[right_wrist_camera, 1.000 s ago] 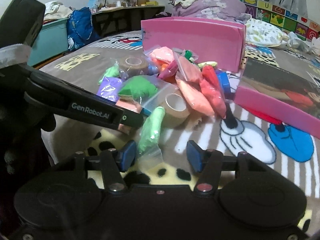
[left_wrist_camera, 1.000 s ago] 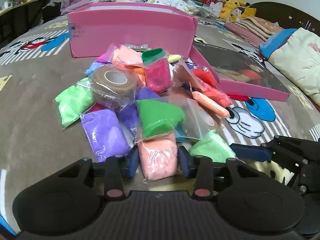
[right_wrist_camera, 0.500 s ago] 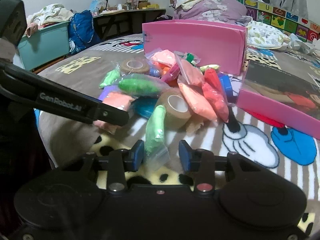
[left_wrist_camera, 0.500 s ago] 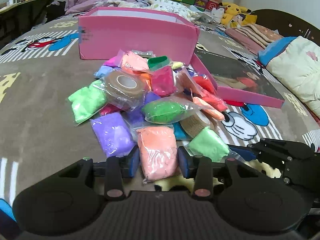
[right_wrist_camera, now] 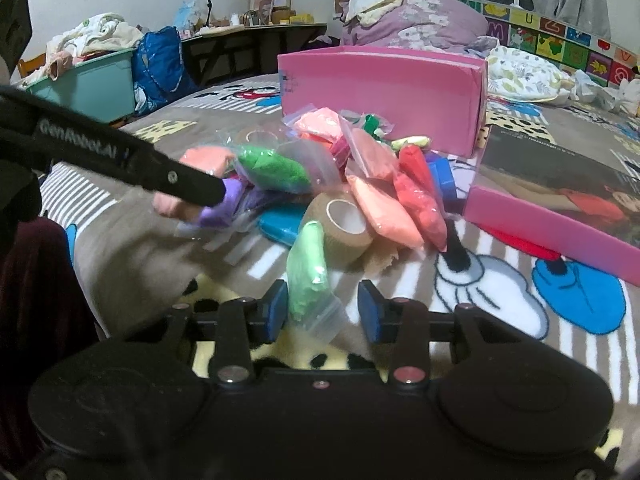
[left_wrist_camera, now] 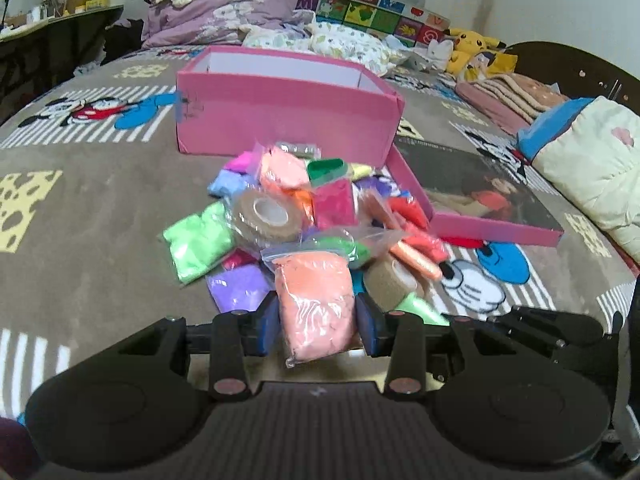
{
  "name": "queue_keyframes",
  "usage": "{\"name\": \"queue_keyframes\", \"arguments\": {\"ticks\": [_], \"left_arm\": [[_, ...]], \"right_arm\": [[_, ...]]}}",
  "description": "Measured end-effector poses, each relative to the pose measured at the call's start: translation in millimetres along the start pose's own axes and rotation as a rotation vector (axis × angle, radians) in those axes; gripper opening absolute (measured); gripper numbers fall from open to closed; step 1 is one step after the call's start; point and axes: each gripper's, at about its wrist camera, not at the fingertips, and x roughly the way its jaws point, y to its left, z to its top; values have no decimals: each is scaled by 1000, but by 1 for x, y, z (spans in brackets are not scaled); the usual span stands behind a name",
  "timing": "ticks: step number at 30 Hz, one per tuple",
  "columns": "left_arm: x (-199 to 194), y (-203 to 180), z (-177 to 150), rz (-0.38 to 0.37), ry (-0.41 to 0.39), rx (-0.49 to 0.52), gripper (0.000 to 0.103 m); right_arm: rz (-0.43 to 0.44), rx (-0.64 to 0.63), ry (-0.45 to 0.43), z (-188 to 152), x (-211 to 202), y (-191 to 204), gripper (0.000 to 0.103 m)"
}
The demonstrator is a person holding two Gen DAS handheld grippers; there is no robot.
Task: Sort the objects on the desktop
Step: 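Carry the pink clay bag with the left tool into the empty pink box and release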
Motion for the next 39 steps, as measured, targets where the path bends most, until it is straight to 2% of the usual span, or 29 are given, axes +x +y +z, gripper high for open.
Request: {"name": "queue_keyframes", "arguments": {"ticks": [8,17,33,39], "left_arm": [[-5,1,29,12,-59,17,39],[4,11,77,47,-134,31,39],[63,25,178,92,-171,81,39],[97,29,206,110,-142,80,39]], "right_arm": [[7,0,-6,1,-1,0,39],[20,13,-1,2,1,-3,39],[50,42,20,2,9,-9,39],[67,58,21,2,11,-12,39]]}}
